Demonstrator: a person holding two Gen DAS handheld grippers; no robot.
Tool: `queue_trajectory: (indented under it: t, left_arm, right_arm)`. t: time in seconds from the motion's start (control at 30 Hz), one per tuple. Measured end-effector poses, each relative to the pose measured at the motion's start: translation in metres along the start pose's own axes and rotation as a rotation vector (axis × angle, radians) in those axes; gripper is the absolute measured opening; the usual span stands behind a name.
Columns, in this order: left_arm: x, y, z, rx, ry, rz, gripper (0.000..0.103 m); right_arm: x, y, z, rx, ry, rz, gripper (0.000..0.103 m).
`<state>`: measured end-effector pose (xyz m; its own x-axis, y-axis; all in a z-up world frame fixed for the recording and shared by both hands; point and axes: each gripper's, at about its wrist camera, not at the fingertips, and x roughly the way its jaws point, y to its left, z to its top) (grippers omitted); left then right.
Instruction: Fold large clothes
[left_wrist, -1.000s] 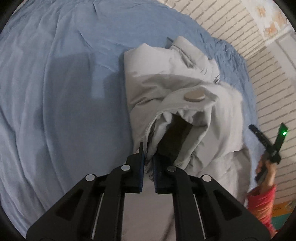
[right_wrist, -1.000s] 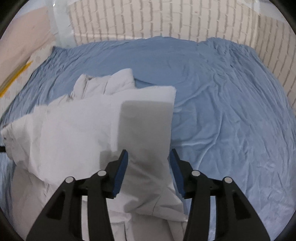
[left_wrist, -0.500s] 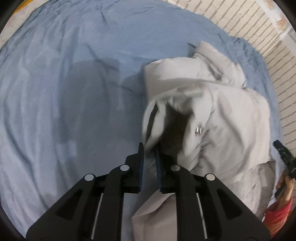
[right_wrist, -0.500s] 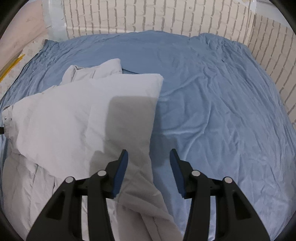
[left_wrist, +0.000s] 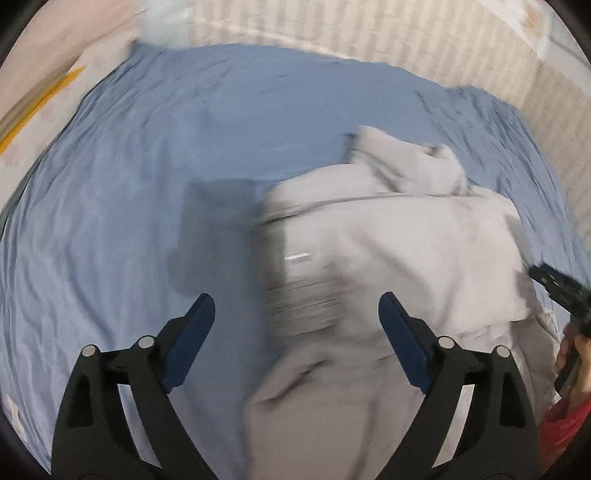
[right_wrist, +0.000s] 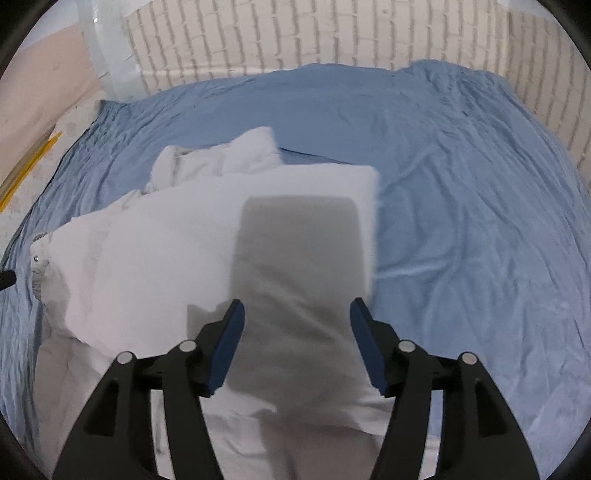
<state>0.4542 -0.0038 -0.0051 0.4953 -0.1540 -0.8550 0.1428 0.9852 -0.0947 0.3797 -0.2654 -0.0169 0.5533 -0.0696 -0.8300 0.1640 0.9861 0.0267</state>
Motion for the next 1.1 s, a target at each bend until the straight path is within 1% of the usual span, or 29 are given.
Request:
queue_trajectory:
  t: [0.07,0.1,0.13,0.17,0.2,0.27,0.37,0.43,0.5,0.53,0.63,0.73,0.83,0.97,1.1]
  left_arm:
    - [0.016,-0.032,0.012,0.045,0.005,-0.014,0.089]
    - [0.023,-0.041,0.017,0.059,0.011,-0.008,0.085]
    - [0.038,-0.055,0.024,0.079,0.040,0.013,0.064]
    - [0.049,-0.063,0.029,0.089,0.076,0.031,0.048]
    - [0.065,-0.070,0.036,0.088,0.122,0.027,0.029]
    - [0.078,-0.075,0.045,0.081,0.145,0.044,0.028]
    - [0.092,-0.077,0.056,0.099,0.159,0.095,0.024]
    - [0.101,-0.075,0.057,0.105,0.188,0.109,0.021]
    - [0.115,-0.067,0.056,0.097,0.222,0.096,0.020]
    - [0.120,-0.066,0.056,0.095,0.226,0.088,0.019]
    - [0.125,-0.063,0.052,0.089,0.240,0.074,0.018]
    - [0.130,-0.065,0.046,0.131,0.249,0.081,0.017]
    - [0.134,-0.064,0.043,0.142,0.253,0.070,0.017]
    - [0.146,-0.055,0.052,0.110,0.284,0.021,0.017]
    - [0.151,-0.051,0.055,0.127,0.295,0.032,0.017]
  right_arm:
    - [0.004,0.016,0.011,-0.025,-0.004,-0.005,0.059]
    - [0.007,0.025,0.018,-0.037,-0.003,-0.001,0.056]
    - [0.011,0.033,0.026,-0.050,0.002,0.008,0.053]
    - [0.014,0.039,0.031,-0.059,0.009,0.009,0.043]
    - [0.018,0.045,0.037,-0.071,0.018,0.005,0.034]
    - [0.028,0.053,0.050,-0.074,0.032,0.011,0.028]
    - [0.046,0.051,0.064,-0.057,0.060,0.000,0.026]
    - [0.065,0.043,0.069,-0.025,0.103,-0.006,0.025]
    - [0.079,0.037,0.067,-0.001,0.141,0.005,0.020]
    - [0.084,0.035,0.065,0.007,0.156,0.009,0.019]
    - [0.090,0.039,0.056,-0.018,0.172,-0.007,0.019]
    - [0.093,0.041,0.047,-0.020,0.191,-0.007,0.019]
    - [0.097,0.039,0.042,-0.019,0.208,0.000,0.019]
    - [0.108,0.035,0.044,-0.004,0.236,0.019,0.019]
    - [0.114,0.034,0.042,0.000,0.241,0.022,0.019]
